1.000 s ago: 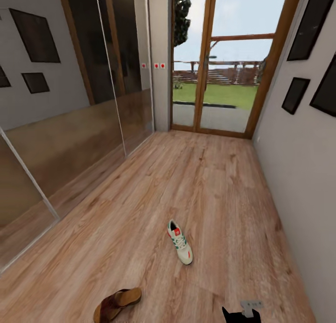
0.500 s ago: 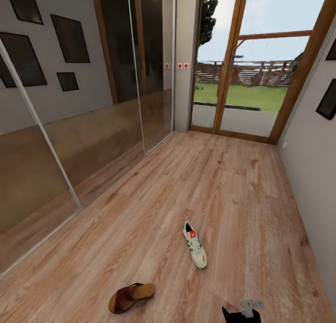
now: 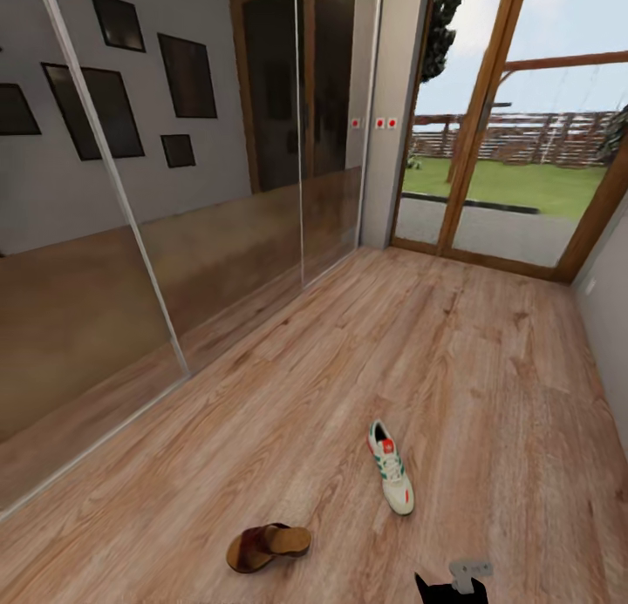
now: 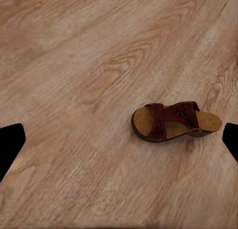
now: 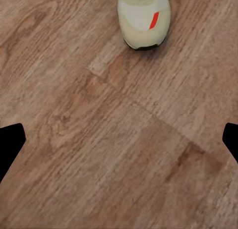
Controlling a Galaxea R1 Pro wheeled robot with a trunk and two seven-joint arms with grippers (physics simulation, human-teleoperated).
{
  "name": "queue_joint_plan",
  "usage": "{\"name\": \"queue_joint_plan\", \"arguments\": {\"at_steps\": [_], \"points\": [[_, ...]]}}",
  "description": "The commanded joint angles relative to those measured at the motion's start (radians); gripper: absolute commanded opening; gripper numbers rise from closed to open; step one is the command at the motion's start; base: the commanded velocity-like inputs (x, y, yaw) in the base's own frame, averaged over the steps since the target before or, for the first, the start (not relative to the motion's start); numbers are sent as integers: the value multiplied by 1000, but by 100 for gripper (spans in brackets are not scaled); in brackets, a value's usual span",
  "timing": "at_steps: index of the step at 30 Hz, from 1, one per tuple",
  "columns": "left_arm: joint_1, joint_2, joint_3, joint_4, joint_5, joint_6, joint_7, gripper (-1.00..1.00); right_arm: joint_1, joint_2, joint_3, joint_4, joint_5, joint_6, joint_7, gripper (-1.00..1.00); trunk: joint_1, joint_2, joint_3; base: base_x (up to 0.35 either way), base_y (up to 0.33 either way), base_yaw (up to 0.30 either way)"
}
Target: Pick up the two gym shoes and the two sandals from the corridor floor and place them onto the hallstand (shoe rack) in the corridor, making sure they are on the rack and not on the floor. Arrange them so the two gym shoes are next to each other and the two sandals are next to each other.
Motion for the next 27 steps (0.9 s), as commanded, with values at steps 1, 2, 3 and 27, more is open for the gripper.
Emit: {"name": "queue_joint_plan", "arguments": {"at_steps": [1, 2, 3, 27], "points": [[-2, -1, 7, -1, -11, -5, -5, 100, 0, -1, 8, 1, -11, -3, 3, 100, 0, 0, -1, 50, -152, 276], [-2, -1, 7, -1, -11, -5, -5, 100, 0, -1, 8, 1, -11, -3, 3, 100, 0, 0, -1, 71, -217, 276], [-2, -1, 7, -1, -11, -5, -5, 100, 0, -1, 8, 1, -11, -3, 3, 100, 0, 0, -1, 68, -226, 276], [-2, -1, 7, -1, -11, -4, -4, 100, 0, -1, 8, 1, -11, -5, 2, 100, 0, 0, -1, 8, -62, 276]]}}
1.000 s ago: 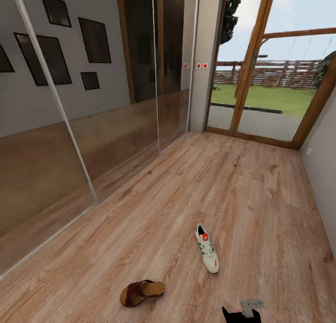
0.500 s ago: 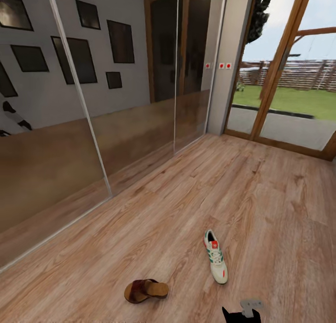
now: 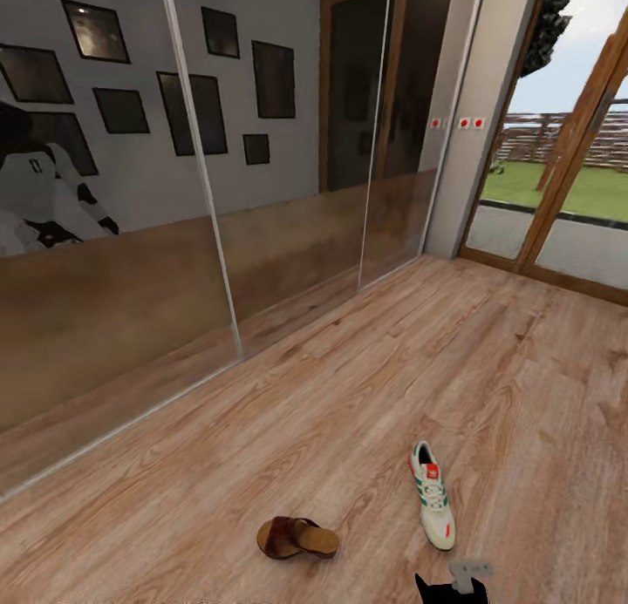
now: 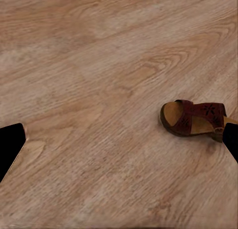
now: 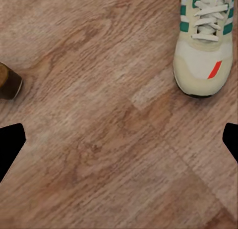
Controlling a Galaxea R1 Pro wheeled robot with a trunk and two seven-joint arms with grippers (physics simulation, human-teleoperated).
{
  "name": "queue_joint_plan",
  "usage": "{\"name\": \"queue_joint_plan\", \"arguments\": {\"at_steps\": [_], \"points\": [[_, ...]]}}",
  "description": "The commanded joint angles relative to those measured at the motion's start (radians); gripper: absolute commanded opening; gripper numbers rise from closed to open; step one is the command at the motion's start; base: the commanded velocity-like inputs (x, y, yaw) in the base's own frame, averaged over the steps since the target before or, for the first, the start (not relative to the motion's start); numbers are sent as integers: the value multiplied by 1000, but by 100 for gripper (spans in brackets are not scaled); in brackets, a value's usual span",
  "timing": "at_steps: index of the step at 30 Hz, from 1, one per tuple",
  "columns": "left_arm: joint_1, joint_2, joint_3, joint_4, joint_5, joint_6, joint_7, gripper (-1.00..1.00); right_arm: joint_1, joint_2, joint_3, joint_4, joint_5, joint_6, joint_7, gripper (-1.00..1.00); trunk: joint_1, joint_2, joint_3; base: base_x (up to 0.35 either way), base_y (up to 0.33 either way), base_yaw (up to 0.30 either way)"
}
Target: Pick up the two gym shoes and the two sandals from the corridor floor and place them onto the hallstand (shoe rack) in the corridor, making sure they are on the rack and not on the floor. Arrange them so the two gym shoes are next to each other and the two sandals are next to each other.
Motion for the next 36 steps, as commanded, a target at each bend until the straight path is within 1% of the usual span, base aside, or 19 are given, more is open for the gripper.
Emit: {"name": "queue_joint_plan", "arguments": {"at_steps": [1, 7, 8, 10, 16, 36], "points": [[-2, -1, 7, 0, -11, -5, -4, 100, 0, -1, 8, 1, -11, -3, 2, 100, 0, 0, -1, 0, 0, 276], [-2, -1, 7, 0, -11, -5, 12, 100, 0, -1, 8, 1, -11, -3, 2, 100, 0, 0, -1, 0, 0, 277], [-2, -1, 7, 0, -11, -5, 25, 100, 0, -1, 8, 1, -11, -3, 2, 100, 0, 0, -1, 0, 0, 277], [-2, -1, 7, 0, -11, -6, 32, 100, 0, -1, 8, 1, -11, -3, 2, 100, 0, 0, -1, 0, 0, 277], [-2, -1, 7, 0, -11, -5, 43, 100, 0, -1, 8, 1, -11, -3, 2, 100, 0, 0, -1, 33, -12, 277], [-2, -1, 7, -1, -9, -6, 44, 100, 0, -1, 8, 1, -11, -3, 2, 100, 0, 0, -1, 150, -207, 277]]}}
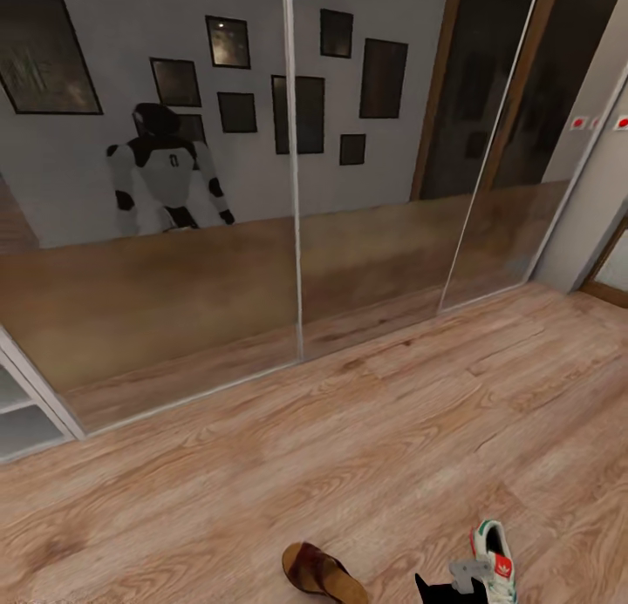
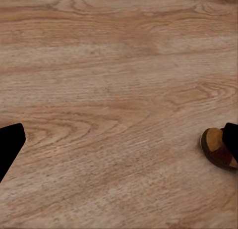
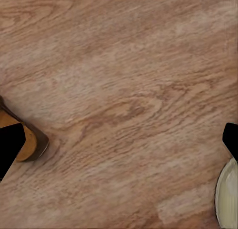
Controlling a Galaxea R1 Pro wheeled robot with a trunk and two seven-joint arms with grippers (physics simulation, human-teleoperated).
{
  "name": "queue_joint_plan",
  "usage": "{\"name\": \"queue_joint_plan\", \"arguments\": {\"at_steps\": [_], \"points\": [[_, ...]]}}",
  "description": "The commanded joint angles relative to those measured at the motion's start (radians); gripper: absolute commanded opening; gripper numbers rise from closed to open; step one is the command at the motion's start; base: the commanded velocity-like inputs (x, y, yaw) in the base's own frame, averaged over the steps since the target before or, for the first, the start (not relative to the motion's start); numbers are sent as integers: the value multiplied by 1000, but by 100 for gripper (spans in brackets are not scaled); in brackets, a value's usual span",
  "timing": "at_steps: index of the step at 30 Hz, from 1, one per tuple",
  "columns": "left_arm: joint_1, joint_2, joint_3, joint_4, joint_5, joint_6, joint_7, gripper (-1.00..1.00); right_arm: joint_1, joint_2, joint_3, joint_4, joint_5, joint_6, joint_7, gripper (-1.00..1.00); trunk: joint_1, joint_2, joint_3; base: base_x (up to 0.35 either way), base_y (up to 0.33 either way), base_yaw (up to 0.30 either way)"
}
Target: Pick up the two gym shoes and the two sandals from the corridor floor and place them onto the hallstand (shoe rack) in the corridor, making sure they are on the rack and not on the floor. Arrange them so the two gym shoes are next to each other and the two sandals are next to each other.
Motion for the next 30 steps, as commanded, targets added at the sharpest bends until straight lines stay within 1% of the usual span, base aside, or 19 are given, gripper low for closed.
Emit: {"name": "queue_joint_plan", "arguments": {"at_steps": [1, 7, 30], "points": [[-2, -1, 7, -1, -11, -5, -6, 100, 0, -1, 8, 1, -11, -3, 3, 100, 0, 0, -1, 153, -236, 277], [-2, -1, 7, 0, -10, -5, -6, 100, 0, -1, 8, 1, -11, -3, 3, 100, 0, 0, -1, 80, -152, 277], [-2, -2, 7, 0, -10, -5, -6, 100, 0, -1, 8, 1, -11, -3, 3, 100, 0, 0, -1, 4, -7, 277]]}}
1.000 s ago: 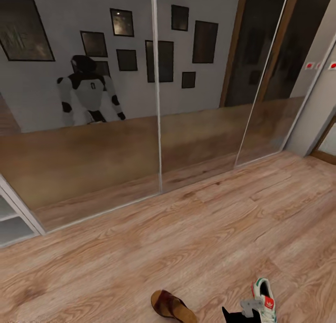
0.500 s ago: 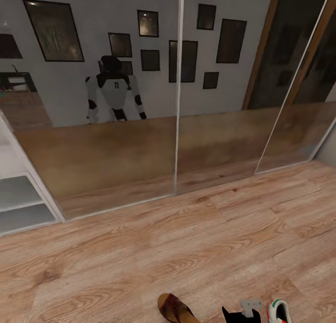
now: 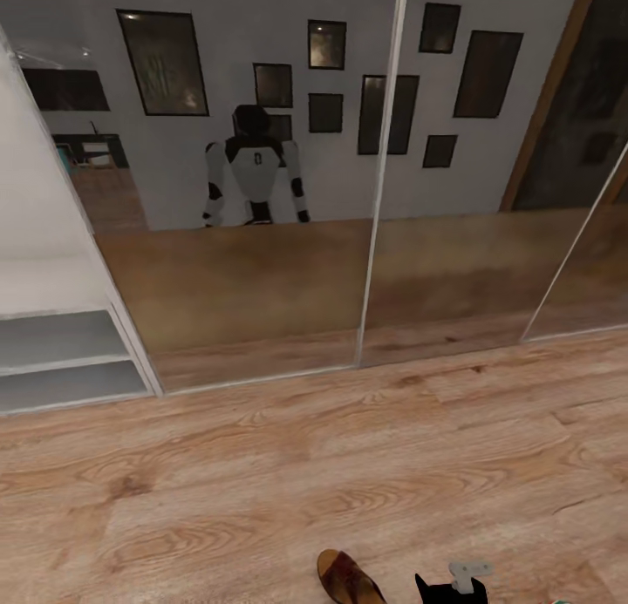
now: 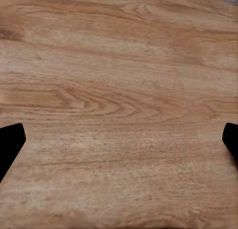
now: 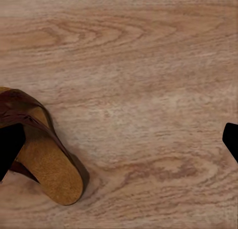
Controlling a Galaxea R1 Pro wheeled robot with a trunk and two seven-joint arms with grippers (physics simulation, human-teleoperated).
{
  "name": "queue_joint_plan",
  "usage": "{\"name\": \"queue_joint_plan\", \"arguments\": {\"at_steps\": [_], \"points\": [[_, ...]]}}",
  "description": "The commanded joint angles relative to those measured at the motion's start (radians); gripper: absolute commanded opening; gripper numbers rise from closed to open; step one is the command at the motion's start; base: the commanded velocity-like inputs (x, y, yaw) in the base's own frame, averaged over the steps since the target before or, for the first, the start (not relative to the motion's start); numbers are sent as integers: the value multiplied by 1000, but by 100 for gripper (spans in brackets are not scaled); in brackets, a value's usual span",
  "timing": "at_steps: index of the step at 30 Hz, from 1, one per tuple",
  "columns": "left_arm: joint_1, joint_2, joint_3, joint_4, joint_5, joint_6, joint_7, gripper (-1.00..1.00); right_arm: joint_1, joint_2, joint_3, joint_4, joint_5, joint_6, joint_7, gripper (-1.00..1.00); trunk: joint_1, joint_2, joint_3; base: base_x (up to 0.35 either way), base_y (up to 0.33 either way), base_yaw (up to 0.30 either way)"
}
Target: Pick up the two gym shoes and the two sandals from the corridor floor and place them onto the hallstand (shoe rack) in the corridor, making sure they are on the rack and not on the floor. Arrange them so the two gym shoes are next to each other and the two sandals are next to each other.
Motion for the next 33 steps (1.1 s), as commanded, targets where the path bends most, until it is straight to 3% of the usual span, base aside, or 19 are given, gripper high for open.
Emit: {"name": "queue_joint_plan", "arguments": {"at_steps": [1, 24, 33], "points": [[-2, -1, 7, 0, -11, -5, -5, 100, 0, -1, 8, 1, -11, -3, 2, 100, 0, 0, -1, 0, 0, 277], [-2, -1, 7, 0, -11, -5, -5, 100, 0, -1, 8, 1, -11, -3, 2, 100, 0, 0, -1, -2, -2, 277], [-2, -1, 7, 0, -11, -5, -5, 100, 0, -2, 8, 1, -11, -3, 2, 100, 0, 0, -1, -157, -112, 277]]}}
